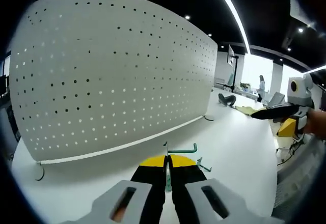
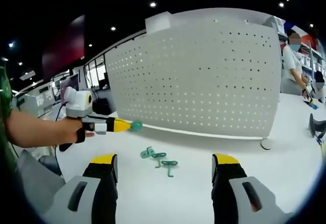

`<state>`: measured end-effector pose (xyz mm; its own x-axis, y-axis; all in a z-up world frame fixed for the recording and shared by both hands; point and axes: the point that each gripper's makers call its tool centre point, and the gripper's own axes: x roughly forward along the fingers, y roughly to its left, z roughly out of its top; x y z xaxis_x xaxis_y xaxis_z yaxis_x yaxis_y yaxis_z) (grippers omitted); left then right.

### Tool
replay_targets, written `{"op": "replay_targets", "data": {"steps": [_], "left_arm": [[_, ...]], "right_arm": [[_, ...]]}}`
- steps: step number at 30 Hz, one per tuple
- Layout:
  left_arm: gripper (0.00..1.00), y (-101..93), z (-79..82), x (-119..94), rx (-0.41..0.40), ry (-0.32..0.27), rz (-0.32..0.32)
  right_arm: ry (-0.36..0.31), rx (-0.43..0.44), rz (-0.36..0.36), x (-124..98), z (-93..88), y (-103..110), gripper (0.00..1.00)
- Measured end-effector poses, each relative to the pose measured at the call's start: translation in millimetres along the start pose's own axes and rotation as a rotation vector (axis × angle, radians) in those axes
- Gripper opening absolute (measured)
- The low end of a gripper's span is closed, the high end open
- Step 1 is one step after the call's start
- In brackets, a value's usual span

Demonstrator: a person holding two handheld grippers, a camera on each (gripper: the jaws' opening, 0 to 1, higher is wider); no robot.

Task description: Insert the hook assembly into the mounting plate slot until the hook locks in place.

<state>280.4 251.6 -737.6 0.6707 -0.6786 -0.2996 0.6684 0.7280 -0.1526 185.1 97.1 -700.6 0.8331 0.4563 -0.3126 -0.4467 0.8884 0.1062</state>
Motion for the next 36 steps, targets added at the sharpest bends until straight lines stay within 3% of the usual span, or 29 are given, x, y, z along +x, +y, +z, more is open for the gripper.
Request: {"op": "replay_targets", "data": {"steps": [12,19,31,36], "left_arm": [[0.02,-28.3,41.6,-29.7,-0.064,-0.132,-0.004],[0.02,-46.3,61.4,-44.8,-0.063,-0.191,-0.009],[0.02,-62.4,74.1,-47.9,-0.074,-0.229,-0.015],[0.02,-68.7,79.7,-47.4,-0.082,-0.245,-0.021]], "right_arm": [[-0.071,-0.036,0.063,0.7,36.5,26.5,0.73],[-0.101,-0.054,0.095,-1.2,50.4,39.5,0.7],[-0.152,-0.034,0.15,4.8,75.1,56.9,0.58],[-0.161,0.017,0.174,8.2,81.3,60.7,0.5]]}}
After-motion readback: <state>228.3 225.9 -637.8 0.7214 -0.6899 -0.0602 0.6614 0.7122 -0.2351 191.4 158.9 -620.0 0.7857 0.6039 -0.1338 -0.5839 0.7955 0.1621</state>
